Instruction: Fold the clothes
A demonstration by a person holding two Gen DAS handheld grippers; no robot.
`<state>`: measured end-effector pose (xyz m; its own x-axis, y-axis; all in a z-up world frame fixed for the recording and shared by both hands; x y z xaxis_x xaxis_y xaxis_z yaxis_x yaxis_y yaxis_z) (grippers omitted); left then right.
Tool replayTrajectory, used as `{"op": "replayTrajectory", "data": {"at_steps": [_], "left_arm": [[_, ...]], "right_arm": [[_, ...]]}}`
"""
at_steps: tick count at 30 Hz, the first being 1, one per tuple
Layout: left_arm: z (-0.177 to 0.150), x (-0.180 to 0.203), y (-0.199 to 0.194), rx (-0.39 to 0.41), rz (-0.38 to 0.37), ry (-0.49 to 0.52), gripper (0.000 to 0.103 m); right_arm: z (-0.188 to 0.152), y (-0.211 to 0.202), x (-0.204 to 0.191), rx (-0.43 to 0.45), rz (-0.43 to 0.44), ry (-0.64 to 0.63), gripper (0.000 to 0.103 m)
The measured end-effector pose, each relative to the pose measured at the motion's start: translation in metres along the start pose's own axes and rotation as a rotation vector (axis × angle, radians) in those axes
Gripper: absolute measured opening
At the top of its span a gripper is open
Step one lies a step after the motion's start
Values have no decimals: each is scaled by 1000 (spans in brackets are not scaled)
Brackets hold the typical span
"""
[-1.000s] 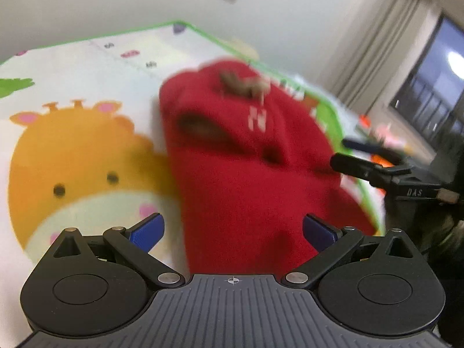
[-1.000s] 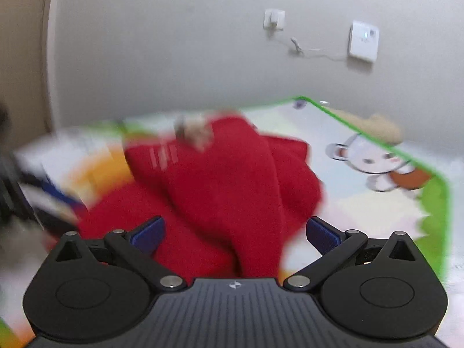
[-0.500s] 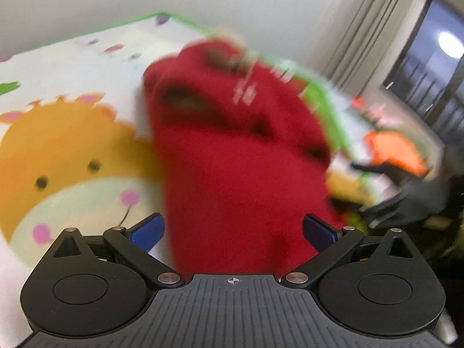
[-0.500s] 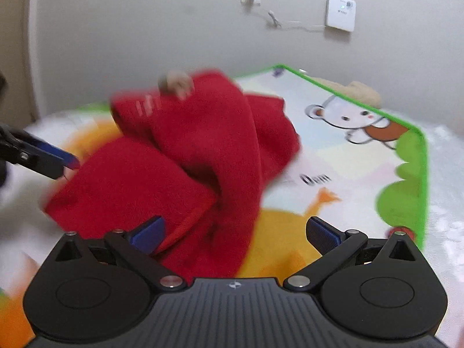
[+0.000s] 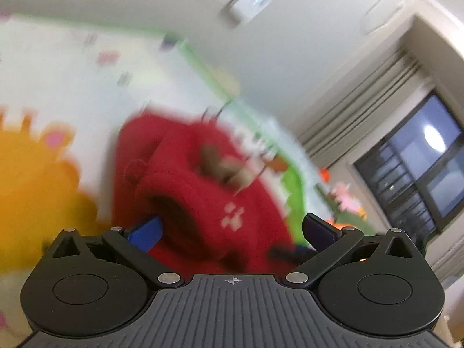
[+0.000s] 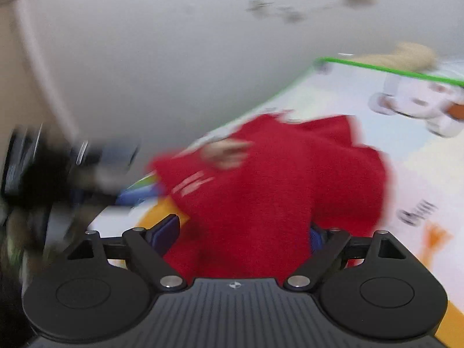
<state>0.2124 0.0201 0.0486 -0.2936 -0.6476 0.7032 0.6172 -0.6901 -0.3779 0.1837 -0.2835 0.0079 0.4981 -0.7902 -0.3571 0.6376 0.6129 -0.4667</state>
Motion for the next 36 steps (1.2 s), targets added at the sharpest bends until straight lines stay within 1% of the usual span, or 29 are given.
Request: {"op": "replayTrajectory", "data": {"at_steps": [1, 2, 5, 8, 10, 12, 14, 16, 17, 18, 20, 21, 24, 26, 27, 29, 31, 32, 34, 35, 36], "left_arm": [[7, 4, -6, 30, -2, 14, 103], [12, 8, -12, 55, 20, 26, 103], [8, 10, -28, 112, 164, 93, 103], [-16, 2, -28, 96, 288, 112, 103], [-36, -6, -25, 63, 309, 106, 103], [-59, -12, -23, 35, 306, 118, 103], [-80, -14, -21, 18, 314, 154, 103], [-96, -13, -17, 18, 348, 212, 103], [-103, -16, -16, 25, 357, 229, 103], [-109, -20, -16, 37, 351, 221, 103], [-110, -34, -17, 45, 321, 168, 103], [-111, -38, -18, 48, 306, 143, 103], [-114, -37, -18, 59, 308, 167, 103], [-113, -36, -15, 61, 310, 170, 103], [-113, -37, -14, 61, 309, 168, 103], [-112, -38, -10, 61, 306, 165, 103], [-113, -37, -10, 63, 306, 166, 103], [-113, -37, -9, 63, 306, 166, 103], [-115, -36, -14, 64, 303, 163, 103], [-115, -36, -15, 65, 302, 162, 103], [-115, -36, -15, 65, 301, 162, 103]], "right_arm": [[-1, 5, -8, -17, -5, -44, 92], [-2, 10, -15, -33, -11, -88, 92], [-10, 18, -27, -68, -29, -191, 93], [-13, 11, -37, -83, -55, -299, 93], [-5, -1, -34, -70, -62, -319, 94], [9, -13, -25, -23, -103, -291, 103], [26, -18, -14, 32, -199, -249, 103], [37, -9, -7, 43, -321, -225, 103], [39, 1, -5, 26, -391, -247, 103], [40, 13, -3, 8, -462, -277, 103], [31, 42, 1, -42, -606, -406, 103], [26, 53, 3, -41, -658, -456, 103], [24, 67, 11, -50, -741, -488, 103], [32, 62, 13, -70, -703, -440, 103], [36, 58, 12, -65, -680, -435, 103], [46, 43, 5, -22, -639, -416, 103], [58, 37, -3, 32, -571, -343, 103], [64, 38, -8, 50, -534, -306, 103], [72, 53, -19, 45, -485, -298, 103], [76, 61, -25, 39, -464, -296, 103], [77, 72, -29, 16, -453, -302, 103]]}}
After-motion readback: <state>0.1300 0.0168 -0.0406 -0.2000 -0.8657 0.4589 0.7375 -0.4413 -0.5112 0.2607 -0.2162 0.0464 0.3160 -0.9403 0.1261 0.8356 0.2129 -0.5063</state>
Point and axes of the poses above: each gripper's, at about its wrist camera, not at the fingertips, and y roughly the way its jaws point, x to its right, z to its top, the point moved 1 cm from there along y, roughly the way its jaws point, and after that the axes turned 3 degrees about -y, right-handed, at the moved point
